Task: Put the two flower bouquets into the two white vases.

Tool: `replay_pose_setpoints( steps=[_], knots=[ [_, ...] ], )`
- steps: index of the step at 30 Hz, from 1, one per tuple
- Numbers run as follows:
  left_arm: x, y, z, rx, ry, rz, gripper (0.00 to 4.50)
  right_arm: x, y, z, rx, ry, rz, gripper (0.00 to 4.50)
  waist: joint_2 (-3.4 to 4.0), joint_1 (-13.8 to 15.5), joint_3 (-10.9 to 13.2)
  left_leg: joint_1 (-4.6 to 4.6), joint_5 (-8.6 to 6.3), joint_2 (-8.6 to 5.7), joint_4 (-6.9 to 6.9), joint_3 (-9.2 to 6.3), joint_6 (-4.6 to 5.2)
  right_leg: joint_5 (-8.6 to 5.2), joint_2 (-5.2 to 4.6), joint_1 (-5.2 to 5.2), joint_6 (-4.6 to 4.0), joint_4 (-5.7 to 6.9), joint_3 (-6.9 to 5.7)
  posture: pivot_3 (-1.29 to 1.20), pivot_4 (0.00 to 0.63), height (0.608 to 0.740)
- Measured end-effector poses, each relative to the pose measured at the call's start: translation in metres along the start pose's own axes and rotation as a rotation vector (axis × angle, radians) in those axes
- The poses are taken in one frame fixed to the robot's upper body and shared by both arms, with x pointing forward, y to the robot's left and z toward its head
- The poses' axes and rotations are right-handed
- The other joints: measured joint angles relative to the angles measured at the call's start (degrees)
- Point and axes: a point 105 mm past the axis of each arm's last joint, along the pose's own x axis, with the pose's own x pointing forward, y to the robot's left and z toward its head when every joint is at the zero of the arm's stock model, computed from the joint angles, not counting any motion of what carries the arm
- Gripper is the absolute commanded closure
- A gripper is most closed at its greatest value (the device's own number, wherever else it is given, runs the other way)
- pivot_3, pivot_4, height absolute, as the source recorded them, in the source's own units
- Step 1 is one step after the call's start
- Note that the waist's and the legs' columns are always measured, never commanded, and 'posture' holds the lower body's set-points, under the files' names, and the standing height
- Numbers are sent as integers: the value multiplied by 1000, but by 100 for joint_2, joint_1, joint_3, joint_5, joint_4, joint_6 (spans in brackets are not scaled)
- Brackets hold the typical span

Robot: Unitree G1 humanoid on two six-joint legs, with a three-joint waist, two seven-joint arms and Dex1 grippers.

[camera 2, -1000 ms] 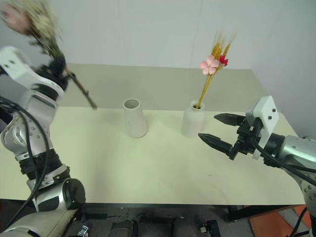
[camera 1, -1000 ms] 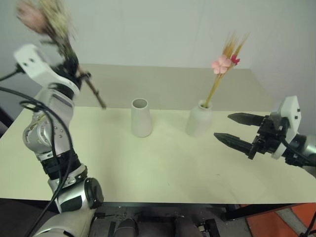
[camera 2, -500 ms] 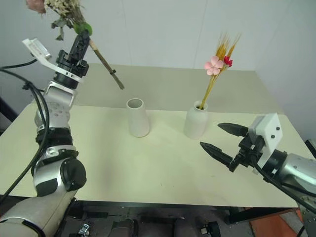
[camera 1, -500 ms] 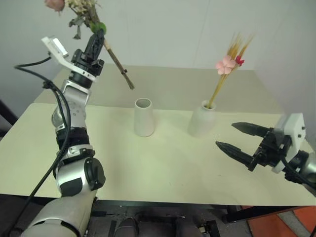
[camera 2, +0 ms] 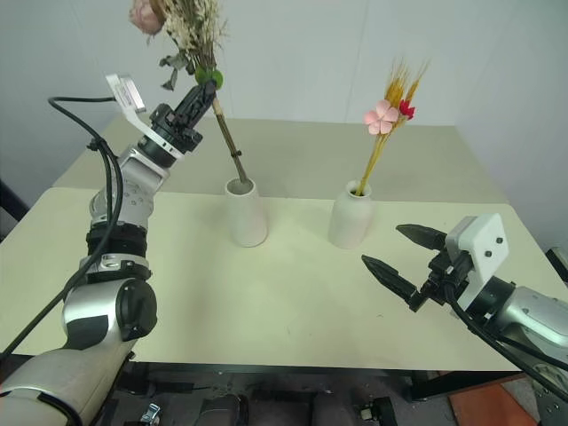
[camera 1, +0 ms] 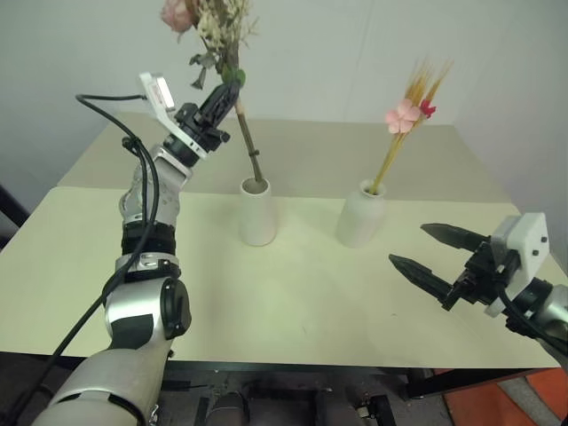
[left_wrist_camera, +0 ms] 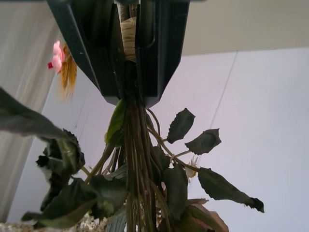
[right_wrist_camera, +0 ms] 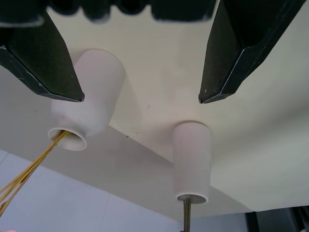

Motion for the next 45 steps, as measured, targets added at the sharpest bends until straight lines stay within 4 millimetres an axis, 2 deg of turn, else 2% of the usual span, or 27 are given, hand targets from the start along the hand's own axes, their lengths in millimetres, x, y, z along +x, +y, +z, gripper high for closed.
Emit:
replay_pose_setpoints(
  steps=[7, 10, 12, 15, 18, 23, 29, 32, 33, 35, 37, 41, 45],
  knots=[
    [-3, -4, -8, 66, 34, -29, 4402, 1, -1, 1, -4, -3, 1, 0, 1, 24, 0, 0, 0, -1, 0, 0, 0, 0, -1, 2, 0, -2, 0, 0, 150, 740],
    [-10, -7, -27, 96, 104, -65, 4402, 1, -2, 0, -2, -2, -1, 0, 1, 28, 0, 0, 0, -1, 0, 1, 0, 0, -1, 2, -1, -2, 0, 0, 150, 740],
    [-17, -9, -42, 89, 153, -87, 3668, 2, -2, -1, -2, -3, 4, 0, 1, 27, 0, -1, 0, -1, 0, 0, 0, 0, -1, 0, -1, -1, 0, 0, 150, 740],
    [-19, -12, -49, 87, 176, -105, 2736, 2, -4, -2, -3, -1, -3, 0, 1, 22, 0, -2, 0, 0, 1, 0, 0, 0, 0, -1, -1, 0, 0, 0, 150, 740],
    [-22, -8, -45, 127, 202, -93, 1762, 2, -4, -2, -8, 2, -6, 0, 1, 3, 0, 0, 0, 1, 0, 0, 0, 0, 2, -1, -1, 2, 1, 0, 150, 740],
    [-40, -11, -30, 193, 246, -137, 125, 0, -4, -6, -6, 15, -1, 0, 1, -20, -1, 1, 0, 4, 0, 0, 0, 0, 2, 0, -2, 2, 1, 0, 150, 740],
    [-81, -8, -15, 292, 365, -122, 54, 0, -5, -7, -9, 24, 2, 0, 2, -40, -1, 9, 0, 8, 0, 2, 0, 0, 2, 1, -4, 10, 0, 0, 150, 740],
    [-102, -3, 4, 361, 404, -75, 54, -1, -7, -9, -8, 41, 7, 0, 2, -57, -1, 11, 0, 11, 0, 3, 0, -2, 2, 0, -7, 12, -1, 0, 150, 740],
    [-116, -3, 15, 391, 442, -64, 54, -1, -8, -10, -7, 46, 15, 0, 2, -97, -1, 12, 0, 14, -1, 5, 0, -8, 3, -1, -19, 13, -1, 0, 150, 740],
    [-137, -5, 33, 431, 490, -55, 54, -7, -16, -12, -2, 62, 4, 0, 2, -123, -1, 14, 0, 17, -2, 7, 0, -18, 3, 1, -35, 13, -3, 0, 150, 740],
    [-156, -13, 42, 450, 564, -79, 54, -15, -23, -15, -5, 96, 8, 0, 3, -124, 0, 14, 0, 17, -4, 12, 0, -26, -1, 1, -49, 11, -2, 0, 150, 740],
    [-187, -26, 51, 446, 679, -85, 54, -30, -40, -13, -31, 143, 25, 0, 4, -104, 1, 16, -1, 24, -4, 26, 0, -30, -8, 0, -55, 10, -5, 0, 150, 740],
    [-209, -32, 61, 466, 708, -26, 54, -47, -64, -13, -56, 205, 23, 0, 4, -101, 0, 23, -1, 34, -4, 37, -1, -31, -13, 0, -60, 8, -12, 0, 150, 740]
  ],
)
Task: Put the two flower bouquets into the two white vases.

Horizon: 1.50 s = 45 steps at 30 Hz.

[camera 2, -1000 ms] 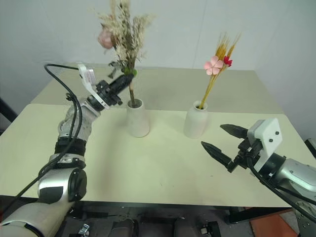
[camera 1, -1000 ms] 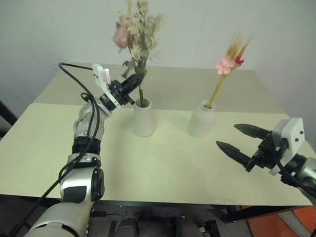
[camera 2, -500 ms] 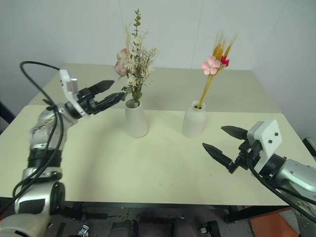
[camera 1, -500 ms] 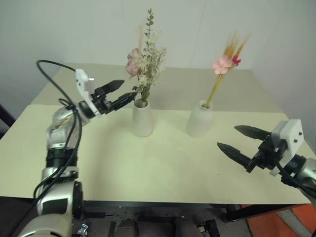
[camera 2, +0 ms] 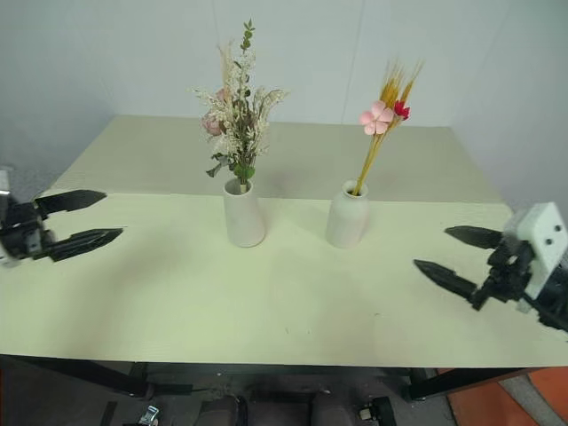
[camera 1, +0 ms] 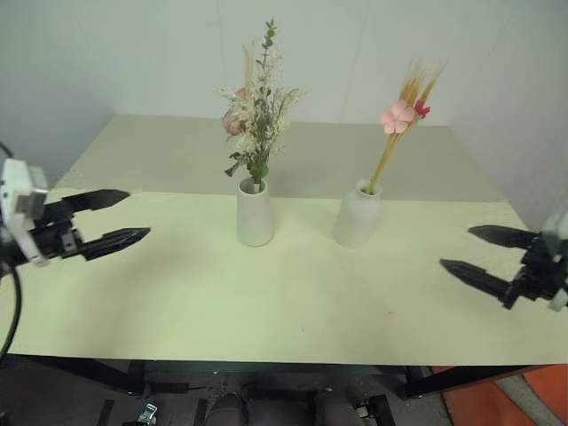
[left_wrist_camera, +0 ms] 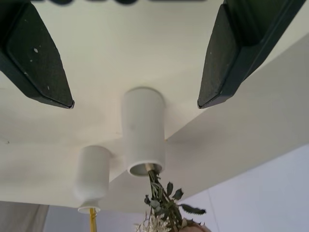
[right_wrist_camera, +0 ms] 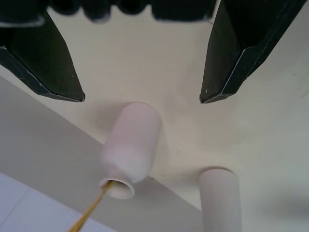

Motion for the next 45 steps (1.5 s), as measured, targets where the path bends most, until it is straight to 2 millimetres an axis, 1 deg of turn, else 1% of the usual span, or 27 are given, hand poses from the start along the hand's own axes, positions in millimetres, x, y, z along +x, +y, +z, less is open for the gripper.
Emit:
replay_pose_setpoints(
  steps=[2, 6, 10, 12, 15, 17, 18, 21, 24, 26, 29, 32, 35, 39, 42, 45],
  knots=[
    [-6, -1, -1, 4, 8, 29, 54, -6, -10, -3, -7, 22, -6, 0, 0, 3, 0, -1, 0, 3, -1, 0, 0, -2, 0, -3, -3, 0, -4, 0, 150, 740],
    [-17, -9, -1, 12, 32, 61, 54, -13, -22, -3, -7, 23, 15, 0, 1, -22, 1, -4, 0, 4, -5, 8, 0, -4, -1, -10, -7, 0, -2, 0, 150, 740],
    [-34, -16, 7, 45, 39, 123, 54, -20, -36, -7, 0, 40, 64, 0, 3, -58, 2, -1, -1, 7, -10, 20, 0, -7, -1, -13, -11, -2, 0, 0, 150, 740],
    [-43, -23, 6, 41, 52, 151, 54, -19, -48, -7, -4, 38, 64, 0, 8, -93, 4, 4, -1, 9, -10, 28, 0, -6, -3, -13, -11, -1, 4, 0, 150, 740],
    [-57, -41, 5, 22, 42, 198, 54, -5, -59, 0, -13, 15, 105, 0, 13, -200, 9, 17, -1, 13, -10, 41, 0, -6, -5, -14, -12, 0, 10, 0, 150, 740],
    [-63, -54, 5, 21, 44, 227, 54, 3, -65, 1, -28, 16, 136, 0, 13, -199, 9, 26, -4, 14, -11, 42, -6, -6, -4, -12, -12, 4, 11, 0, 150, 740],
    [-66, -57, 6, 24, 47, 242, 54, 5, -67, 0, -30, 22, 141, 0, 14, -193, 9, 30, -16, 13, -12, 42, -25, -6, -4, -13, -13, 6, 12, 0, 150, 740],
    [-78, -68, 6, 22, 56, 303, 54, 15, -73, -8, -24, 40, 168, 0, 15, -164, 10, 31, -16, 10, -12, 44, -26, -7, -5, -13, -14, 5, 13, 0, 150, 740],
    [-84, -74, 3, 6, 77, 328, 54, 22, -70, -15, -26, 64, 208, 0, 16, -140, 10, 29, -16, 8, -12, 44, -25, -9, -5, -12, -16, 5, 13, 0, 150, 740],
    [-85, -75, 4, 6, 79, 335, 54, 23, -70, -17, -24, 63, 215, 0, 17, -131, 11, 29, -16, 6, -12, 45, -25, -9, -6, -13, -17, 5, 17, 0, 150, 740],
    [-84, -75, 7, 11, 63, 338, 54, 23, -71, -15, -38, 54, 218, 0, 18, -157, 11, 32, -16, 6, -12, 47, -26, -9, -5, -11, -17, 5, 19, 0, 150, 740],
    [-76, -74, 10, 19, 49, 305, 54, 21, -70, -15, -40, 56, 221, 0, 18, -171, 11, 35, -16, 6, -12, 47, -25, -9, -4, -10, -17, 6, 20, 0, 150, 740],
    [-69, -70, 10, 24, 51, 267, 54, 14, -65, -20, -44, 71, 219, 0, 18, -164, 11, 34, -15, 6, -12, 46, -24, -10, -4, -11, -18, 9, 19, 0, 150, 740],
    [-59, -57, 12, 23, 45, 226, 54, 0, -56, -28, -27, 89, 198, 0, 19, -154, 11, 32, -14, 6, -12, 47, -22, -10, -3, -12, -18, 11, 20, 0, 150, 740],
    [-51, -50, 13, 31, 42, 188, 54, -9, -50, -26, -32, 92, 175, 0, 22, -163, 9, 35, -16, 5, -12, 49, -25, -10, -3, -10, -18, 12, 22, 0, 150, 740],
    [-43, -47, 10, 20, 38, 150, 54, -18, -47, -23, -28, 90, 143, 0, 23, -194, 9, 39, -19, 7, -12, 50, -30, -10, -3, -12, -18, 12, 23, 0, 150, 740]
  ],
)
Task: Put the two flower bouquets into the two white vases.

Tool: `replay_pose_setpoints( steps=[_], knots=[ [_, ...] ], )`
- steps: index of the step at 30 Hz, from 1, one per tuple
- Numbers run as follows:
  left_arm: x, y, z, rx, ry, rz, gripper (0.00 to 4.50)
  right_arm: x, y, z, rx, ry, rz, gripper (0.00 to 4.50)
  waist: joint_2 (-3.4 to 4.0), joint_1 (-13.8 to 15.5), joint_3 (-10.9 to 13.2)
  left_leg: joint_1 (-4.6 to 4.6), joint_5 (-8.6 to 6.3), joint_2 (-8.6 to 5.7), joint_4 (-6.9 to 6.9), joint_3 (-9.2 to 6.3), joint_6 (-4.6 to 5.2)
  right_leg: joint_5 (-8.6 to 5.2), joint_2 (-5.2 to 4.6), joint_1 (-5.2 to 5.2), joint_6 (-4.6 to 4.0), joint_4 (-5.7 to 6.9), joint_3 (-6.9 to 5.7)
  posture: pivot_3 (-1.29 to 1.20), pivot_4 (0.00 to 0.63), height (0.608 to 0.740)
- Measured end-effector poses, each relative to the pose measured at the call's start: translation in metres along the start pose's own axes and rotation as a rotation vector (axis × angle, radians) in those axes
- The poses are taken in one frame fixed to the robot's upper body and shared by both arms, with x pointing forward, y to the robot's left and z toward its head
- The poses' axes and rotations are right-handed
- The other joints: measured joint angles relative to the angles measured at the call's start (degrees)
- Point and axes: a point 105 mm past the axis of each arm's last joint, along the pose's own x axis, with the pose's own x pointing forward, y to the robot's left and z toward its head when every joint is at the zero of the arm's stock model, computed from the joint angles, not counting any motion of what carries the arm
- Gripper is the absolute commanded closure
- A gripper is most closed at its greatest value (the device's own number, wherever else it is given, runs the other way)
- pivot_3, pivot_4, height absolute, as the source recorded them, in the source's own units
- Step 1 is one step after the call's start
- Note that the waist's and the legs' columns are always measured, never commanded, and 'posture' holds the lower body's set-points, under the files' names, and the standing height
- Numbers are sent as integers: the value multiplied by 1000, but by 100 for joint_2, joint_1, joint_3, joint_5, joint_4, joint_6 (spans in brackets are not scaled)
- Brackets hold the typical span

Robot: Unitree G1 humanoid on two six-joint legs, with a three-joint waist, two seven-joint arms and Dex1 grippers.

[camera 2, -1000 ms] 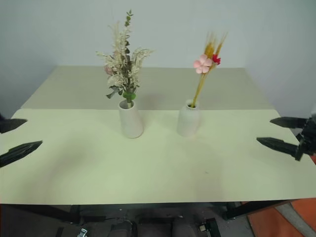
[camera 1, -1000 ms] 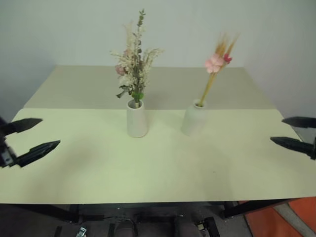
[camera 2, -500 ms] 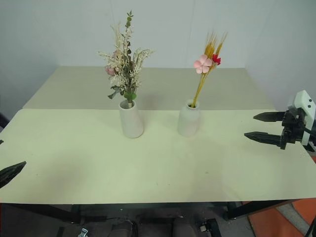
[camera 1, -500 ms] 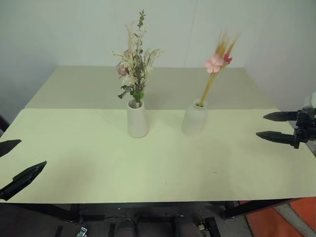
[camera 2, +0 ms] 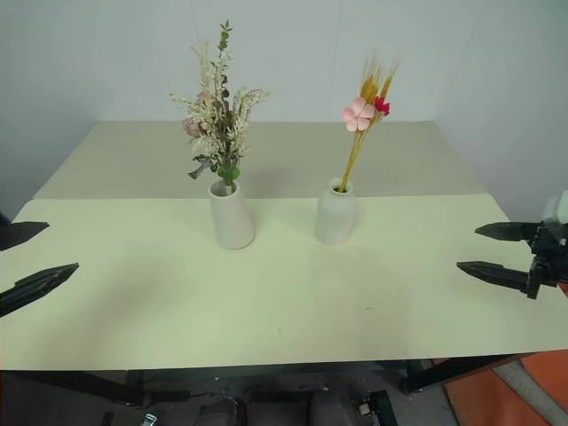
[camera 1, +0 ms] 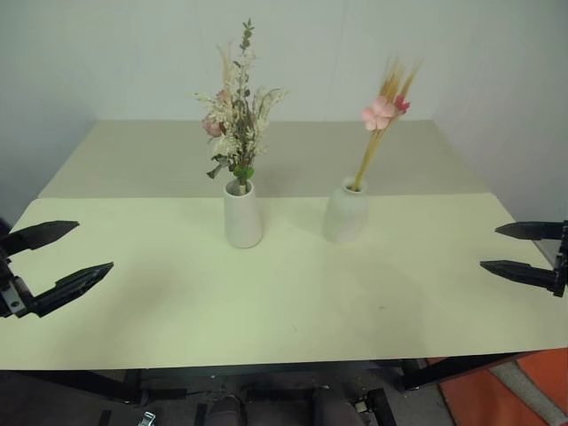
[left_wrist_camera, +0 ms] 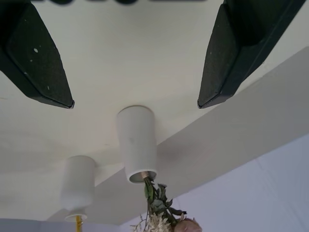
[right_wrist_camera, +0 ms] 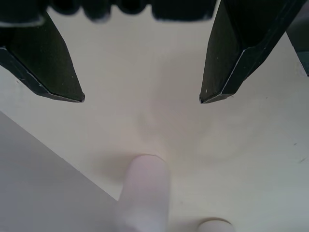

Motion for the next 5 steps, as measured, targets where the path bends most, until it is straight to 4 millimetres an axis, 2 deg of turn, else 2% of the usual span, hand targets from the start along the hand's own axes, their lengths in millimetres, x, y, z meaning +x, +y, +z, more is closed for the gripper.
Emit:
replay_pose_setpoints(
  steps=[5],
  knots=[
    [9, 3, -4, -10, 8, -39, 54, -11, 8, 3, 5, 12, -28, 0, 0, 6, 0, 0, 0, 1, -1, 0, 0, 0, 1, -1, 0, 1, -1, 0, 150, 740]
  ],
)
